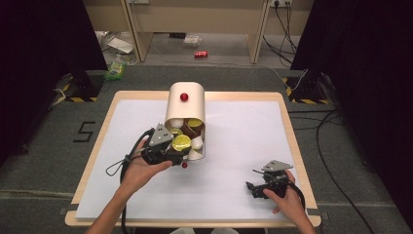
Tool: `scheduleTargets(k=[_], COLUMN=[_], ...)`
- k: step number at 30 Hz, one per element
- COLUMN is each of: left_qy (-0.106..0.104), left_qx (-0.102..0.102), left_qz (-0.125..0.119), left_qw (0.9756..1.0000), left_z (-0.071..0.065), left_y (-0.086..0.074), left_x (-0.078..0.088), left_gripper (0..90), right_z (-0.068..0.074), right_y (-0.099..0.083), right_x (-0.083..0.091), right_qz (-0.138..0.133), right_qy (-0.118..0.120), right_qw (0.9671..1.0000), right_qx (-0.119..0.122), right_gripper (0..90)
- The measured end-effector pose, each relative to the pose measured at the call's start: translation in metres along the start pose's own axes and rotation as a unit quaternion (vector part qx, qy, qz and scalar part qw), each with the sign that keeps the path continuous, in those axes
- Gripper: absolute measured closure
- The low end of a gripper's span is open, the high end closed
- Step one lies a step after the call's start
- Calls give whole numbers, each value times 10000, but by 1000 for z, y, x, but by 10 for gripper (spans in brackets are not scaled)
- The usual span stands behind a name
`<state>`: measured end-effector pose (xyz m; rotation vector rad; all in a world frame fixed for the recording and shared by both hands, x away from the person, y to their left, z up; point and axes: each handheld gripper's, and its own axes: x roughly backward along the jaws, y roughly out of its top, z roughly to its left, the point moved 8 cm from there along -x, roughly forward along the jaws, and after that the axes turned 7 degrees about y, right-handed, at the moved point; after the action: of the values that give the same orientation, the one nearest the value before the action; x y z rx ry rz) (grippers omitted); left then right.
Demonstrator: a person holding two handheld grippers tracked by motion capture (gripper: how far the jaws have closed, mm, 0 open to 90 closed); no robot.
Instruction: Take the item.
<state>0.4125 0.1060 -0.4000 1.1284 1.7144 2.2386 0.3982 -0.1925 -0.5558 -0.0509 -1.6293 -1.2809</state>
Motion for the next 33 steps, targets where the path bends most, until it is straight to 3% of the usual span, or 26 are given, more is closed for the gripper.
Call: scheduleTargets(k=[11, 23, 33], left_qy=[91, 371, 545], left_qx=[92, 280, 437], left_qz=[-158, -236, -171], left_qw=[9998, 9986, 9974], left_z=[17, 48, 65], left_y=[5, -5, -18], left_x=[25, 53, 57], left_gripper=[381, 381, 381], right_z=[0, 0, 0], right_y=[0, 0, 0], right_x=[0, 0, 0], right_qz=[-6, 0, -6], right_qy=[-3, -3, -9], right_qw=[10000, 10000, 10000], right_qx=[0, 1, 8], right_gripper=[3, 3, 3])
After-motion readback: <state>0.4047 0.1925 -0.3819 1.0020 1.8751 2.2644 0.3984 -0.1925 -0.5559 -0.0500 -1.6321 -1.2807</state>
